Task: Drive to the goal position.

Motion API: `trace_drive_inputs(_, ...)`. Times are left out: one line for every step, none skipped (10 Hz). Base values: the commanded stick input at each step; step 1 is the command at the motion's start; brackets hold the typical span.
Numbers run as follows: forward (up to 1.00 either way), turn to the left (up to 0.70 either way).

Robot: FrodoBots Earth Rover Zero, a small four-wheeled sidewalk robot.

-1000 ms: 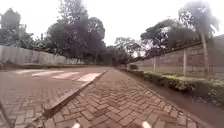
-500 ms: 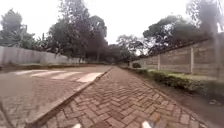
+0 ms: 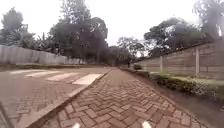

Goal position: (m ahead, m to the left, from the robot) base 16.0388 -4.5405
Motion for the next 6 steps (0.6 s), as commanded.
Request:
trace_drive_inputs(0.70, 0.00)
trace_drive_inputs(0.70, 0.00)
trace_drive_inputs(0.70, 0.00)
trace_drive_inputs(0.70, 0.00)
trace_drive_inputs(0.70, 0.00)
trace_drive_inputs(0.70, 0.00)
